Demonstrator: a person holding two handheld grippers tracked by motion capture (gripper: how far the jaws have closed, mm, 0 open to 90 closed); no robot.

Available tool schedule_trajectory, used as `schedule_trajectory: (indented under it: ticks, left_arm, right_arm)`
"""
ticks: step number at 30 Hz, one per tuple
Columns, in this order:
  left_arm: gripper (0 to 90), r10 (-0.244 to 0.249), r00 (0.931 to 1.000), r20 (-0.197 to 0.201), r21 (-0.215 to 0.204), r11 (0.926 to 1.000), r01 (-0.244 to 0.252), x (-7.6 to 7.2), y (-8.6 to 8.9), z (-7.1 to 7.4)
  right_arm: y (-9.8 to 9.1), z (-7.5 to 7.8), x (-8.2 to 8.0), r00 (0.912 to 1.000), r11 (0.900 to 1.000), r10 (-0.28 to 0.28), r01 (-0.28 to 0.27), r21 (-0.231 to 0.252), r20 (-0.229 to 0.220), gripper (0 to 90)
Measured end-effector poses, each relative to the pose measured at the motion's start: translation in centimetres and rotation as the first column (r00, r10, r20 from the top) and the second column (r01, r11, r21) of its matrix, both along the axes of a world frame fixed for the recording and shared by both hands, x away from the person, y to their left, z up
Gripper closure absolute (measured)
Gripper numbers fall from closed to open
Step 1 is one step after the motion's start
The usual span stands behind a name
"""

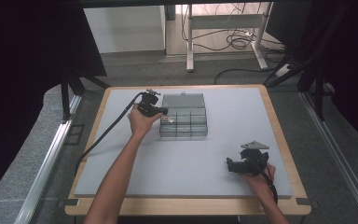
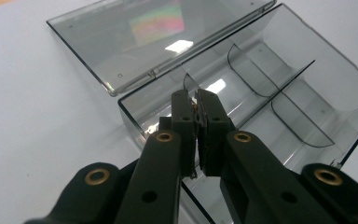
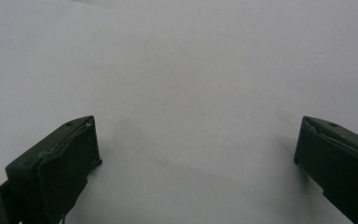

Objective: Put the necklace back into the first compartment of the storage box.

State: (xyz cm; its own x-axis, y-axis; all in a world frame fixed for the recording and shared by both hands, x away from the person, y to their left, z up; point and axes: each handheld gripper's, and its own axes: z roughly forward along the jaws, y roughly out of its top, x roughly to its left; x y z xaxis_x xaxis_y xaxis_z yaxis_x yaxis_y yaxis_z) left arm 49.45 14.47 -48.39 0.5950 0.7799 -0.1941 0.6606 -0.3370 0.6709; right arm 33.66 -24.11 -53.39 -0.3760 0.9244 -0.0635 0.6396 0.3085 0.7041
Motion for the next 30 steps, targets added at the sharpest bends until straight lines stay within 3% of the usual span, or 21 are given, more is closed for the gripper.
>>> schedule_trajectory:
  ticks: [8, 11, 13, 17, 18, 22, 27, 30]
  left_arm:
    - [86.5, -0.002, 1.0000, 0.000, 0.020, 0.9998, 0.002, -0.3, -0.3, -0.3]
    - [82.4, 0.005, 1.0000, 0.004, 0.022, 0.9998, -0.005, -0.3, -0.2, -0.3]
    - [75.8, 0.011, 0.9999, 0.004, 0.015, 0.9998, -0.011, -0.4, -0.1, -0.4]
    - [70.8, 0.005, 0.9996, 0.028, -0.028, 0.9996, -0.004, -1.1, 0.3, 0.1]
    - [69.0, -0.003, 0.9993, 0.036, -0.049, 0.9988, 0.005, -1.6, 0.5, 0.4]
    - [63.2, -0.013, 0.9980, 0.062, -0.069, 0.9975, 0.017, -2.8, 1.1, 0.9]
    - [54.7, -0.026, 0.9958, 0.088, -0.112, 0.9931, 0.035, -5.7, 2.6, 1.5]
    - [51.5, -0.032, 0.9962, 0.082, -0.137, 0.9896, 0.043, -7.3, 3.5, 1.6]
  right_arm:
    - [0.0, 0.0, 0.0, 1.0000, 1.0000, 0.000, 0.000, -0.001, 0.001, 0.0]
    - [0.0, 0.0, 0.0, 1.0000, 1.0000, 0.000, 0.000, -0.002, 0.001, 0.0]
    - [0.0, 0.0, 0.0, 1.0000, 1.0000, 0.000, 0.000, -0.002, 0.001, 0.0]
    - [0.0, 0.0, 0.0, 1.0000, 1.0000, 0.000, 0.000, -0.002, 0.001, 0.0]
    - [0.0, 0.0, 0.0, 1.0000, 1.0000, 0.000, 0.000, -0.002, 0.001, 0.0]
    - [0.0, 0.0, 0.0, 1.0000, 1.0000, 0.000, 0.000, -0.002, 0.001, 0.0]
    - [0.0, 0.0, 0.0, 1.0000, 1.0000, -0.001, 0.001, -0.003, 0.001, 0.0]
    - [0.0, 0.0, 0.0, 1.0000, 1.0000, -0.001, 0.001, -0.003, 0.001, 0.0]
